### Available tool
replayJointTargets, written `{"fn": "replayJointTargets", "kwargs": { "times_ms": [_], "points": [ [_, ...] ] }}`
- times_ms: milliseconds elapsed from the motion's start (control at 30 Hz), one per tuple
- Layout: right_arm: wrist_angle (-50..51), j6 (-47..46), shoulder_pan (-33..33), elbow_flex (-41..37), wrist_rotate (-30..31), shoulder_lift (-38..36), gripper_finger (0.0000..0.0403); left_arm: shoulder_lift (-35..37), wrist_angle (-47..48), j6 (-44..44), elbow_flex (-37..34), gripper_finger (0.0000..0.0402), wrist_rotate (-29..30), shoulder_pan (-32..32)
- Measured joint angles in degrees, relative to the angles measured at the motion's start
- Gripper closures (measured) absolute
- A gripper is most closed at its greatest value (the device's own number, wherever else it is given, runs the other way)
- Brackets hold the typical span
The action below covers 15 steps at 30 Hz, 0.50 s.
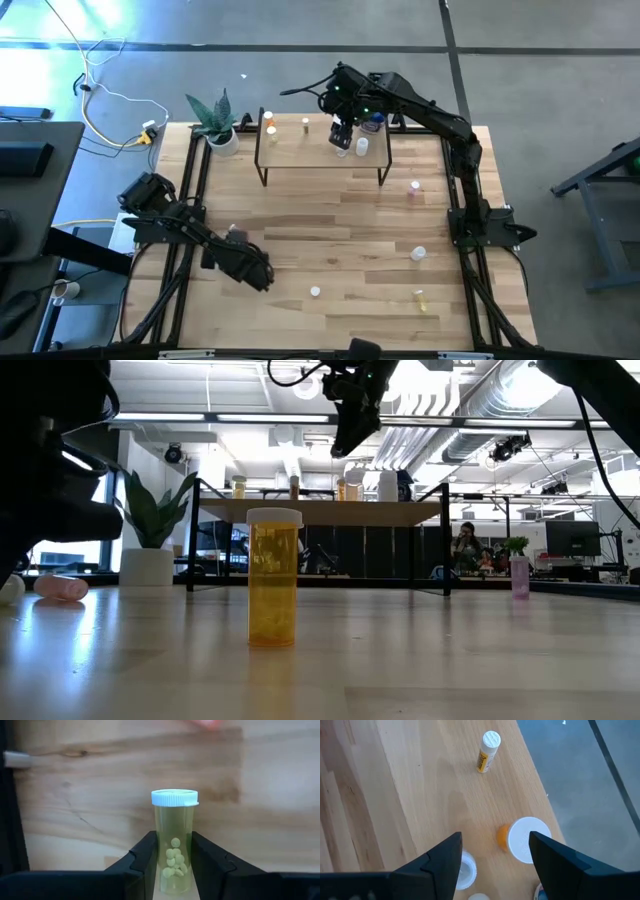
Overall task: Pick and place medicine bottles onto shelf by color
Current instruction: Put the top yellow pill bottle on the shelf
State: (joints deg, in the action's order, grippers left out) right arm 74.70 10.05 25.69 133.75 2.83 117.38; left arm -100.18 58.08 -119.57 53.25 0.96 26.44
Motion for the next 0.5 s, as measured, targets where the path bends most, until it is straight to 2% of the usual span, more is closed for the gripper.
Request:
{"fn": "replayJointTargets", "kwargs": {
  "times_ms": [333,500],
  "points": [
    [1.7,-1.1,-2.3,0.0,-0.5,0.0,0.0183,0.8,-3.0,14.6,2.3,0.0311,0.4,0.0],
    [2.6,-1.2,-3.6,0.0,-5.8,0.0,0.0183,2.8,-3.4,21.3,2.3,0.0311,2.8,-0.2]
  ]
}}
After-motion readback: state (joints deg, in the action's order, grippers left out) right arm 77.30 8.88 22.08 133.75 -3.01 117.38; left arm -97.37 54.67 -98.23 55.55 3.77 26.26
